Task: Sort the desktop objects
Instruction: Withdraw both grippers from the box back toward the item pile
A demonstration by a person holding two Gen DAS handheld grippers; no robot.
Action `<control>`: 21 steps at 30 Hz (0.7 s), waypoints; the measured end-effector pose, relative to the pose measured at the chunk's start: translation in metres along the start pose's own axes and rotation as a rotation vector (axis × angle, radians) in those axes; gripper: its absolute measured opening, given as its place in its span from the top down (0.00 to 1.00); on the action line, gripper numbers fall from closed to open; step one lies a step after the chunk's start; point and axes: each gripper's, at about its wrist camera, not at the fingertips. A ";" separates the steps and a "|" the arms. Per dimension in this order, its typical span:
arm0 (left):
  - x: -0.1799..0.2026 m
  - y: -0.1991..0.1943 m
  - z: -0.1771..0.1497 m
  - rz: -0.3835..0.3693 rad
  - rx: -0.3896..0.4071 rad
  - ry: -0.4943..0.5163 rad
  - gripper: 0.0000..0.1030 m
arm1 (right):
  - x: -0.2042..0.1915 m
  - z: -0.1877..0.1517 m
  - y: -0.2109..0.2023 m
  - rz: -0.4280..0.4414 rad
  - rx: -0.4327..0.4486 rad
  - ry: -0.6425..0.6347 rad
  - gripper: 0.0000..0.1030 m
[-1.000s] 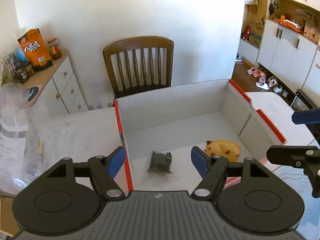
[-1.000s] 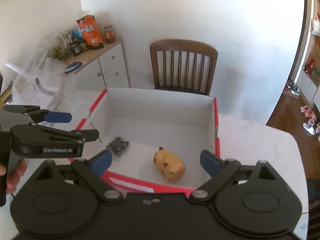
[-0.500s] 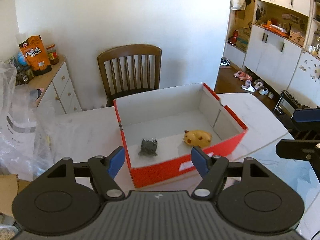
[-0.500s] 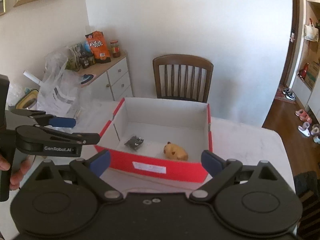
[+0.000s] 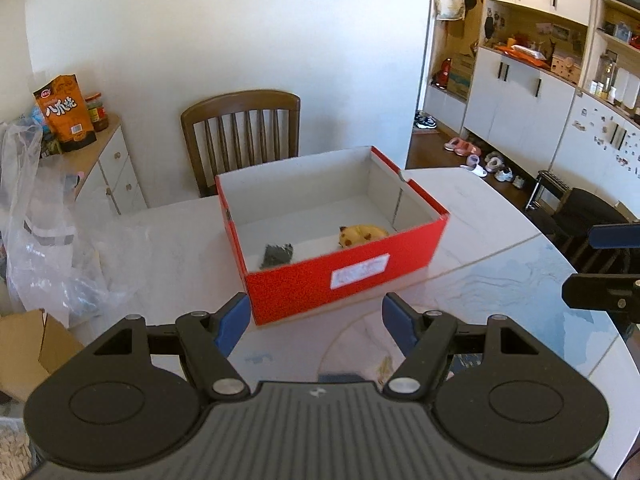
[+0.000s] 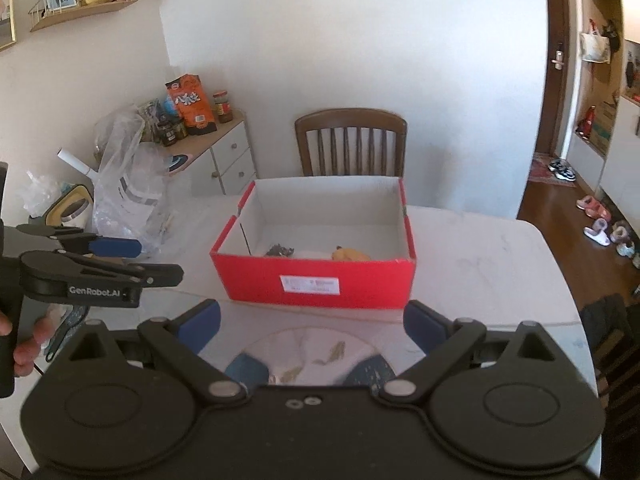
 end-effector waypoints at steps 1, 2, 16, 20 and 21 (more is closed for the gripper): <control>0.002 -0.002 -0.005 -0.006 0.000 0.006 0.30 | 0.000 -0.006 -0.003 -0.006 0.002 0.006 0.04; 0.004 -0.003 -0.009 -0.007 0.000 0.011 0.30 | 0.000 -0.012 -0.005 -0.015 0.005 0.013 0.04; 0.020 0.012 -0.064 -0.035 -0.063 0.009 0.11 | -0.002 -0.107 -0.009 -0.114 -0.024 0.091 0.01; 0.024 0.019 -0.074 -0.037 -0.073 0.004 0.01 | -0.004 -0.126 -0.005 -0.127 -0.030 0.106 0.00; 0.025 0.021 -0.076 -0.037 -0.074 0.003 0.00 | -0.004 -0.130 -0.004 -0.132 -0.024 0.113 0.00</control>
Point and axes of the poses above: each gripper's, at about its wrist camera, not at the fingertips, and y roughly the way its jaws point, x to its right, z to its top, and after that the axes turned 9 degrees about -x, right-handed
